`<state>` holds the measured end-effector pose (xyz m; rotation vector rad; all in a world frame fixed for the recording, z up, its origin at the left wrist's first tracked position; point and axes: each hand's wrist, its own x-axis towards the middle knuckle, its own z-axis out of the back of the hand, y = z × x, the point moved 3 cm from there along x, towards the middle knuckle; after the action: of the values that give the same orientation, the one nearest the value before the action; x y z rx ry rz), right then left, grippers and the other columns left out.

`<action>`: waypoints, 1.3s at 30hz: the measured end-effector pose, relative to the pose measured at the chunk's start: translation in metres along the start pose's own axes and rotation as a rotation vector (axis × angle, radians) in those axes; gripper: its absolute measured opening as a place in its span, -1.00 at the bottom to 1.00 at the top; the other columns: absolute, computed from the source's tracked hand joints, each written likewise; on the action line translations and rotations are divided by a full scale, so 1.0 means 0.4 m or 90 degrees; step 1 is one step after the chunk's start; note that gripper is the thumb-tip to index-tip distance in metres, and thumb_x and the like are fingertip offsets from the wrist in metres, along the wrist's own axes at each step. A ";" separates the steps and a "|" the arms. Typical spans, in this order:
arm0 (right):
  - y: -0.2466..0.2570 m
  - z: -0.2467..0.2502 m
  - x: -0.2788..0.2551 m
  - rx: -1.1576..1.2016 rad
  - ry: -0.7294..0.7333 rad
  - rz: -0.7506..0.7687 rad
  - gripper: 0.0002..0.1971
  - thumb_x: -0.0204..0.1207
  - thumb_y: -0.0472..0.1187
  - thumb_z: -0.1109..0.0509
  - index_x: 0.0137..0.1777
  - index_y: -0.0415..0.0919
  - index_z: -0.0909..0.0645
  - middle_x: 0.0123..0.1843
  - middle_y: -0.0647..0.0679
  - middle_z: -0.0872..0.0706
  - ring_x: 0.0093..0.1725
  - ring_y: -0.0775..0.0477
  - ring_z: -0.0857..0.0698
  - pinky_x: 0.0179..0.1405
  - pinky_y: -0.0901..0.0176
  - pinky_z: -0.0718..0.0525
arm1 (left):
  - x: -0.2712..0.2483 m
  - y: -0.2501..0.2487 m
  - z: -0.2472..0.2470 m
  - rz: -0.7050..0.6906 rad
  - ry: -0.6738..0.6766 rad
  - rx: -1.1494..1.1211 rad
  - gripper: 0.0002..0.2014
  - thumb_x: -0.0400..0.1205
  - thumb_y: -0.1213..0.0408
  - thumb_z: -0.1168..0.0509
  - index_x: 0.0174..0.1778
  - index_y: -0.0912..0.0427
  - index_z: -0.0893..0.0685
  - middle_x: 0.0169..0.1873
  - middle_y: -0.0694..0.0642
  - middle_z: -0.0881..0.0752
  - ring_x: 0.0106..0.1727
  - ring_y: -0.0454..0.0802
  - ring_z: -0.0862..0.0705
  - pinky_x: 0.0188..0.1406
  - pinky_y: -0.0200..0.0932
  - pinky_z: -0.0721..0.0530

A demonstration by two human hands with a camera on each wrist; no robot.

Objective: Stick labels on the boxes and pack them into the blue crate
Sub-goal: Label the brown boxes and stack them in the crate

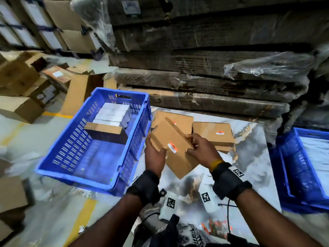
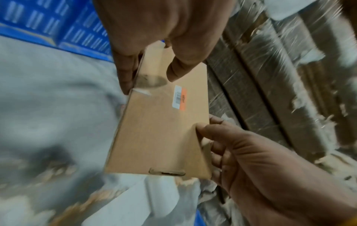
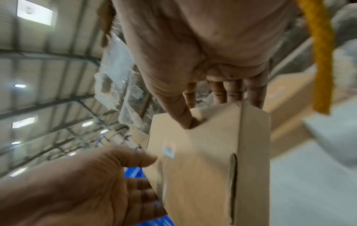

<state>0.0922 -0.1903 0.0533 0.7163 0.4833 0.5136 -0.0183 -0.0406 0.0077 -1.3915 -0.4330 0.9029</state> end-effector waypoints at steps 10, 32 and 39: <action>0.488 -0.114 0.147 -0.208 0.073 0.241 -0.45 0.36 -0.11 -0.52 0.37 0.23 -0.54 0.29 -0.03 -0.71 0.23 -0.14 -0.68 0.17 0.08 -0.66 | 0.190 -0.010 0.374 -0.004 -0.180 -0.147 -0.39 0.15 0.11 -0.35 0.12 -0.50 -0.56 0.22 0.17 -0.72 0.16 0.36 -0.70 0.18 0.57 -0.55; 0.566 -0.646 0.418 -0.419 0.209 0.226 -0.39 0.46 -0.13 -0.45 0.51 0.14 -0.39 0.43 -0.10 -0.57 0.39 -0.21 -0.57 0.27 -0.04 -0.60 | 0.381 0.076 0.648 0.321 -0.149 -0.291 -0.61 0.74 0.40 0.01 -0.45 0.20 -0.40 -0.76 0.14 -0.48 -0.84 -0.07 -0.36 -0.30 -0.14 -0.44; 0.598 -0.717 0.482 -0.438 0.220 0.214 -0.45 0.49 0.04 -0.39 0.49 0.19 -0.38 0.33 -0.18 -0.53 0.35 -0.30 -0.56 0.27 -0.11 -0.59 | 0.465 0.158 0.658 0.388 -0.086 -0.267 -0.69 0.72 0.41 -0.07 -0.34 0.09 -0.50 -0.37 0.06 -0.55 -0.37 0.02 -0.56 -0.12 -0.04 -0.66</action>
<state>0.0111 0.2172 -0.0098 0.0372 0.4664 1.0648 -0.1173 0.2670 -0.0513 -1.9034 -0.3104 1.4665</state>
